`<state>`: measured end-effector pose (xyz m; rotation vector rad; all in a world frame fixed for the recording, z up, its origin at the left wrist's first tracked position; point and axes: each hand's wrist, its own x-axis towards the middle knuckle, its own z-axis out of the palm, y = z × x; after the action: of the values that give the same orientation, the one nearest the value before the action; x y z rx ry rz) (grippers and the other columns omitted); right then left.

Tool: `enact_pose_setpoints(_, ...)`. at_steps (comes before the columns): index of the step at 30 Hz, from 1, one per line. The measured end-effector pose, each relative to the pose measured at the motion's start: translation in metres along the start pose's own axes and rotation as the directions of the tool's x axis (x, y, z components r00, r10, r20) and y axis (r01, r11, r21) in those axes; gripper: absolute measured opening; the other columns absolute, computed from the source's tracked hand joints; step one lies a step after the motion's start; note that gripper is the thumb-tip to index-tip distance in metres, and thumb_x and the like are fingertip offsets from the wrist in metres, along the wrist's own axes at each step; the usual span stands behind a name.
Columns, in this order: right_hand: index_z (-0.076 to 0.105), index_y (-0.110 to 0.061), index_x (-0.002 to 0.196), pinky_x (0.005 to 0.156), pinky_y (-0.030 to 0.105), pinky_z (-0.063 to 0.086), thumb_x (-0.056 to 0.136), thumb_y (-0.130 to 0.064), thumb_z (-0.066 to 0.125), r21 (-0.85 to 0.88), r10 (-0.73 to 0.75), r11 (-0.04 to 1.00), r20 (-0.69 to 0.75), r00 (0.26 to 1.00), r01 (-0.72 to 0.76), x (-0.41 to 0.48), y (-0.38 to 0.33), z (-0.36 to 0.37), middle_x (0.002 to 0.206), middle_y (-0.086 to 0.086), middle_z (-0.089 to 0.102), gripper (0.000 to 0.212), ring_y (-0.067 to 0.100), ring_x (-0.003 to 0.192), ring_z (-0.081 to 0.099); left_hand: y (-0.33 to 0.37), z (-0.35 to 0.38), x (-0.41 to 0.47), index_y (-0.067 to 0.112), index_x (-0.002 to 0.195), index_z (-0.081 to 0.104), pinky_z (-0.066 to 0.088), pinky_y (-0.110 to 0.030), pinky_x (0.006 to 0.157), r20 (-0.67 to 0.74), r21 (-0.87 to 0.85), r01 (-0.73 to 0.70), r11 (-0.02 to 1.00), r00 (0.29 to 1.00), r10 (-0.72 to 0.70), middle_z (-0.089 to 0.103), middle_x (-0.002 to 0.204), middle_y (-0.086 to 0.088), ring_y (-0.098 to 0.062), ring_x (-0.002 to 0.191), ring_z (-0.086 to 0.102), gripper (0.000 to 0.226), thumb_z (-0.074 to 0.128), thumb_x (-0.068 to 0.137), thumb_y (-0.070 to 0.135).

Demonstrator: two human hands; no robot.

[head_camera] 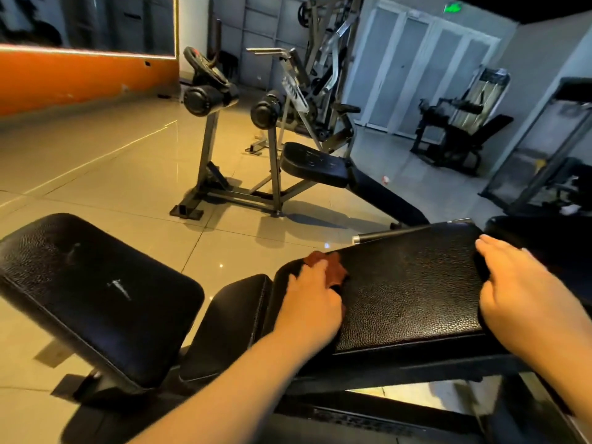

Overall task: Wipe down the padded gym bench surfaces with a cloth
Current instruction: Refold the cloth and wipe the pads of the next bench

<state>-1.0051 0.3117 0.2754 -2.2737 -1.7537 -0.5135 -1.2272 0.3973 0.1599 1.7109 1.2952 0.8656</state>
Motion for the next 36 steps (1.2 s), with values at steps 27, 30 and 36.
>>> enact_pose_setpoints(27, 0.080, -0.012, 0.099, 0.092, 0.058, 0.053, 0.085, -0.045, 0.036, 0.048, -0.471, 0.875, 0.318, 0.823, 0.482, -0.074, -0.253, 0.139, 0.098, 0.012, 0.076, 0.057, 0.032, 0.099, 0.073, -0.142, -0.079, -0.060, 0.028, 0.148, 0.033, -0.004, -0.043, 0.123, -0.143, 0.399, 0.225, 0.889, 0.973, -0.182, 0.019, 0.162, 0.005, -0.022, 0.153, -0.004, 0.043, 0.033, 0.105, 0.030)
enact_pose_setpoints(30, 0.077, -0.007, 0.109, 0.103, 0.057, 0.039, 0.089, -0.037, 0.036, 0.047, -0.499, 0.852, 0.374, 0.782, 0.521, -0.082, -0.278, 0.152, 0.110, 0.016, 0.073, 0.055, 0.033, 0.109, 0.069, -0.160, -0.087, -0.064, 0.033, 0.140, 0.040, 0.023, -0.035, 0.115, -0.258, 0.386, 0.301, 0.872, 0.943, -0.211, 0.035, 0.145, 0.005, -0.022, 0.137, 0.029, 0.039, 0.037, 0.103, 0.041)
enact_pose_setpoints(36, 0.018, -0.016, 0.159, 0.124, 0.028, 0.003, 0.104, -0.018, 0.039, 0.513, -0.632, 0.745, 0.337, 0.698, 0.427, -0.095, -0.330, 0.173, 0.164, -0.001, 0.020, 0.058, 0.014, 0.151, 0.017, -0.189, -0.133, -0.077, 0.036, 0.131, 0.049, 0.032, -0.034, 0.100, -0.317, 0.563, 0.285, 0.776, 0.941, -0.116, 0.052, 0.119, 0.009, -0.017, 0.113, 0.043, 0.031, 0.044, 0.100, 0.035)
